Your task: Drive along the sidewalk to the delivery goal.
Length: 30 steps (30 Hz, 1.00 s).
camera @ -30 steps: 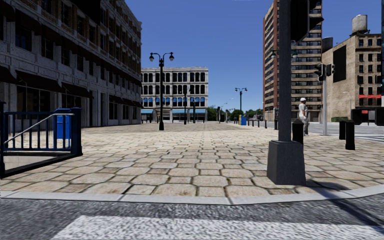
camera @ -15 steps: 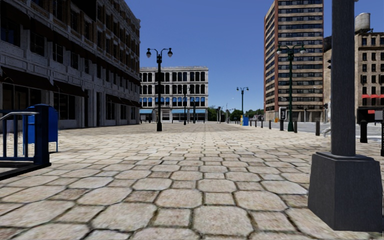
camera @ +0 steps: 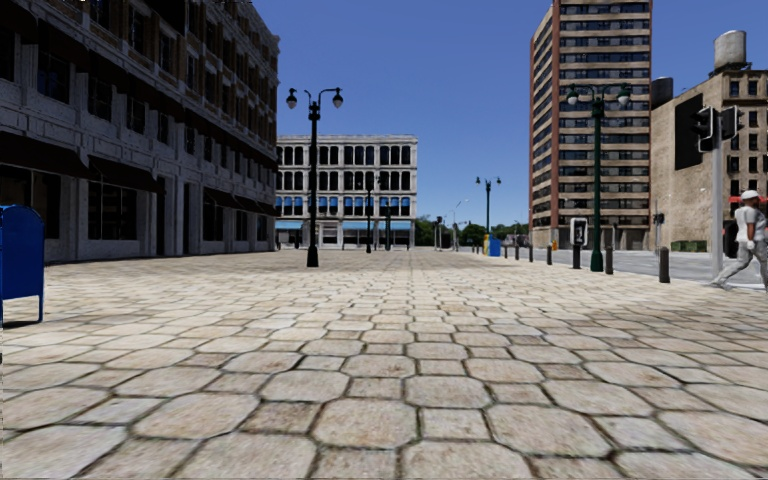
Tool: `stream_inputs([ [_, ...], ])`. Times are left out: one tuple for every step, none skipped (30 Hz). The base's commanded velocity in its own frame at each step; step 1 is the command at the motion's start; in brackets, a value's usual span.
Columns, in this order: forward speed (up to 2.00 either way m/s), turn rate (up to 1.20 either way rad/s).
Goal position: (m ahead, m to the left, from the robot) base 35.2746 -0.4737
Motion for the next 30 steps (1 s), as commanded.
stream_inputs([
  [2.00, 0.00],
  [2.00, 0.00],
  [2.00, 0.00],
  [2.00, 0.00],
  [2.00, 0.00],
  [2.00, 0.00],
  [2.00, 0.00],
  [2.00, 0.00],
  [2.00, 0.00],
  [2.00, 0.00],
  [2.00, 0.00],
  [2.00, 0.00],
  [2.00, 0.00],
  [2.00, 0.00],
  [2.00, 0.00],
  [2.00, 0.00],
  [2.00, 0.00],
  [2.00, 0.00],
  [2.00, 0.00],
  [2.00, 0.00],
  [2.00, 0.00],
  [2.00, 0.00],
  [2.00, 0.00],
  [2.00, 0.00],
  [2.00, 0.00],
  [2.00, 0.00],
  [2.00, 0.00],
  [2.00, 0.00],
  [2.00, 0.00],
  [2.00, 0.00],
])
